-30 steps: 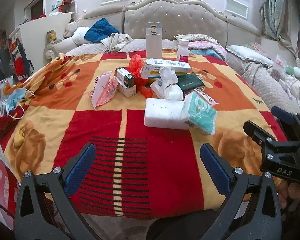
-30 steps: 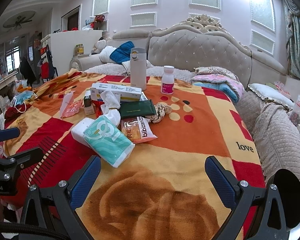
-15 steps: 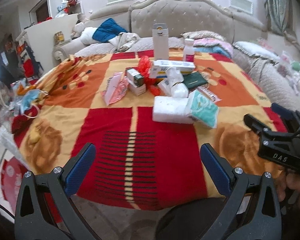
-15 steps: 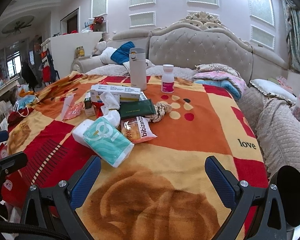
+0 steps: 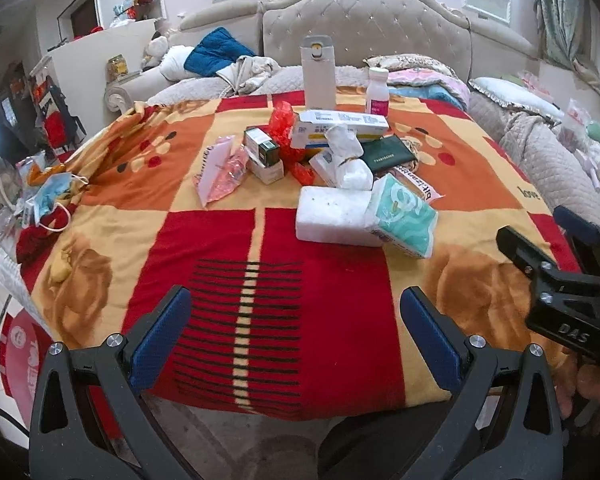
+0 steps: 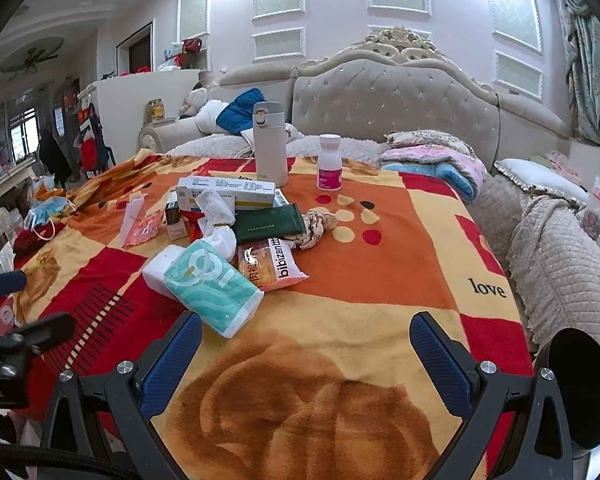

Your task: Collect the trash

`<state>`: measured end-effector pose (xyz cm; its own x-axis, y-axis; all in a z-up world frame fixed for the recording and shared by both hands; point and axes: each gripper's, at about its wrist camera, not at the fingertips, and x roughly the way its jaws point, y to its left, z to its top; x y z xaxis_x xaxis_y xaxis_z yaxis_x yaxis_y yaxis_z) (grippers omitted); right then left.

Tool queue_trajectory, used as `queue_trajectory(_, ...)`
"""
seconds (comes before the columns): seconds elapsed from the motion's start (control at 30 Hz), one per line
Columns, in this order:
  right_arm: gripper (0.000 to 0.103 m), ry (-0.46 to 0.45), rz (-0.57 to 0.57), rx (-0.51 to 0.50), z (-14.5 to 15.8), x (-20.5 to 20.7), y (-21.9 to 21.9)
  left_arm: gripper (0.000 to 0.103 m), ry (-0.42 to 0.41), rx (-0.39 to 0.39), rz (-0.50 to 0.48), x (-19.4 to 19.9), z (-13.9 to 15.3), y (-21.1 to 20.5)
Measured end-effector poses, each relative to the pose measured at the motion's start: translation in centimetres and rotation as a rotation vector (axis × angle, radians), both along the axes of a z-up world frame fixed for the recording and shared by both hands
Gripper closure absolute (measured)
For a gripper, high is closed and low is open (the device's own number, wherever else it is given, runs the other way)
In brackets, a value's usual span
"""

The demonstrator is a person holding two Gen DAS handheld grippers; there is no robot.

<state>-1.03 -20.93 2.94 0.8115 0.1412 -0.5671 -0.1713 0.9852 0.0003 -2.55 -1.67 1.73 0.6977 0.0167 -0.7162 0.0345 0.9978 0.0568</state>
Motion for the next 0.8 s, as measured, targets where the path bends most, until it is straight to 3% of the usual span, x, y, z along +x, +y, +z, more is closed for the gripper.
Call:
queue_trajectory(0.37,0.0,0.002,0.017,-0.012,-0.2,0.2,0.5,0.0,0.048,-0.016,0.016,2.6,-2.4,0.3)
queue_trajectory(0.8,0.0,0.001,0.025,-0.016,-0.4,0.1,0.8,0.0,0.063,-0.026,0.025,3.1,-3.1,0.9)
